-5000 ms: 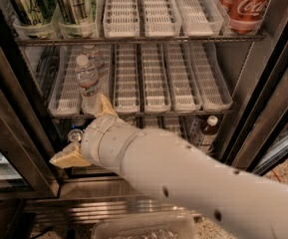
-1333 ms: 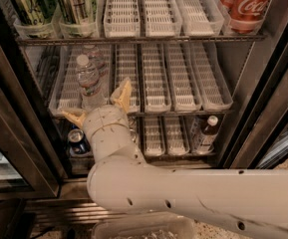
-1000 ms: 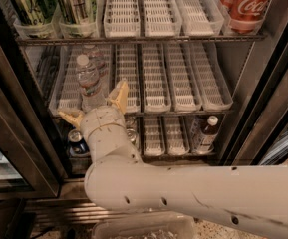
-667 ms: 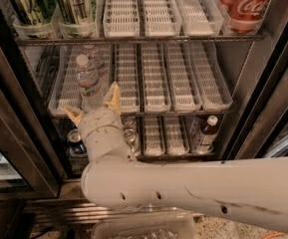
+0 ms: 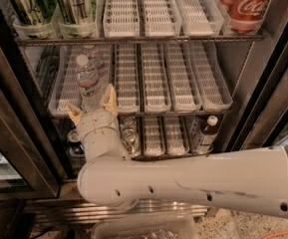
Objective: Pick water bottle from middle shelf of fridge
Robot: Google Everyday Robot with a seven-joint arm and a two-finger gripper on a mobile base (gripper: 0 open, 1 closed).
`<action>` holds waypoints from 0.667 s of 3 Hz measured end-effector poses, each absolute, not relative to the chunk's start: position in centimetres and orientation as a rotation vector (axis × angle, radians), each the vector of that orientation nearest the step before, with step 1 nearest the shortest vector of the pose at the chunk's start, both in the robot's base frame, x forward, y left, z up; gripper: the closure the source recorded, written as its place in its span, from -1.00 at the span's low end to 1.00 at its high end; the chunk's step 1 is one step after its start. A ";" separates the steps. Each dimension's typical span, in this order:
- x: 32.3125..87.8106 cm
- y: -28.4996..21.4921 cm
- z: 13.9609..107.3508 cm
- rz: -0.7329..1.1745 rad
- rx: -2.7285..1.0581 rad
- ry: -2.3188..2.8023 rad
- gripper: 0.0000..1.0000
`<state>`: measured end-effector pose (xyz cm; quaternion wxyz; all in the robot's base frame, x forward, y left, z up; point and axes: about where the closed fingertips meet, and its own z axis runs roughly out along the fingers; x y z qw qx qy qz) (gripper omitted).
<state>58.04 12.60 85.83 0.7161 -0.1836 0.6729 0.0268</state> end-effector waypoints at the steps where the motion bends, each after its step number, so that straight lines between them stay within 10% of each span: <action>1: 58.3 12.7 85.8 0.050 -0.387 1.471 -0.44; 2: 58.7 12.6 85.9 0.037 -0.367 1.454 -0.40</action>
Offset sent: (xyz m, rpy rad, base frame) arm 0.0098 -0.0011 0.0012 0.0257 -0.0625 -0.0541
